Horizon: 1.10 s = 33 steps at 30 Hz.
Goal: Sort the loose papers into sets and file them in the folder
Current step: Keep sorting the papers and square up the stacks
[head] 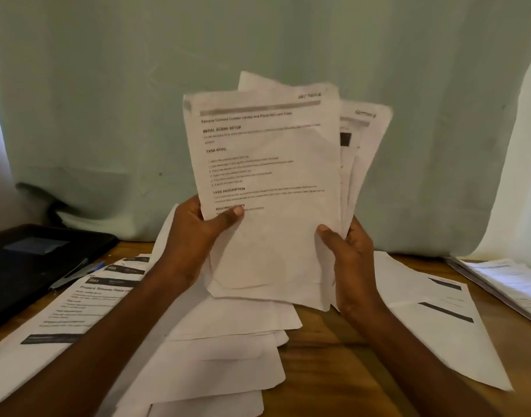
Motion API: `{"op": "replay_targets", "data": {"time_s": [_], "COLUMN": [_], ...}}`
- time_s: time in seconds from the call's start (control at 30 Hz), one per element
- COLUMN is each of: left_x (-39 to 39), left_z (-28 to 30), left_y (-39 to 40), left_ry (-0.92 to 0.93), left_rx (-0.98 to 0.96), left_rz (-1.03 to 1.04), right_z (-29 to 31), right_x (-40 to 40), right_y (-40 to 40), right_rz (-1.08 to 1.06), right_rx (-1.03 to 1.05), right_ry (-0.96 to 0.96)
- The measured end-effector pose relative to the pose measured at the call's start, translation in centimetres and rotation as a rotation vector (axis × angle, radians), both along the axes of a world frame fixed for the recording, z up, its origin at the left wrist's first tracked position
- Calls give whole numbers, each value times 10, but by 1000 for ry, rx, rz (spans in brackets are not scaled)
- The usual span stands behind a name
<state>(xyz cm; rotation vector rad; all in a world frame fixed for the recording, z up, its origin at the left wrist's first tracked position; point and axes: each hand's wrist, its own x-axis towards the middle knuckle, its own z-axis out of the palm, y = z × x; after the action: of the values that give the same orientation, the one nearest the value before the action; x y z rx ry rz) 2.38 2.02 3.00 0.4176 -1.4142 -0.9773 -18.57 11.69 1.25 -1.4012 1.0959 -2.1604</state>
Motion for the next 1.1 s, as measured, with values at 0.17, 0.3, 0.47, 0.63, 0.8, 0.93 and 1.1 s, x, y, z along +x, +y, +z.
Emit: {"op": "replay_targets", "data": {"time_s": [0.17,0.3,0.47,0.63,0.8,0.93,1.1], "left_x": [5,10,26,74,82,79,76], "left_z": [-11,-37,-30,-37,-52,-53,-53], "left_y": [-3,-18,-42,-77,-86,-90,-89], "left_ry": [-175,-320,-4,247,274,263,218], "left_rx": [79,212,333,454,584,574,570], "left_rz": [-54,-94,53,197,190,189,183], "right_z": [-10,-19,-17,-47,-51,-57,-55], "right_x": [1,-1,2,3,27,40,30], "right_y": [-3,-6,-12,-22,-28,-35,-44], "right_rz": [99,150,79,-399,-254,-381,-228], "right_rx": [187,366,342,522,755,935,962], "right_ry": [50,105,165,667,885,1121,913]}}
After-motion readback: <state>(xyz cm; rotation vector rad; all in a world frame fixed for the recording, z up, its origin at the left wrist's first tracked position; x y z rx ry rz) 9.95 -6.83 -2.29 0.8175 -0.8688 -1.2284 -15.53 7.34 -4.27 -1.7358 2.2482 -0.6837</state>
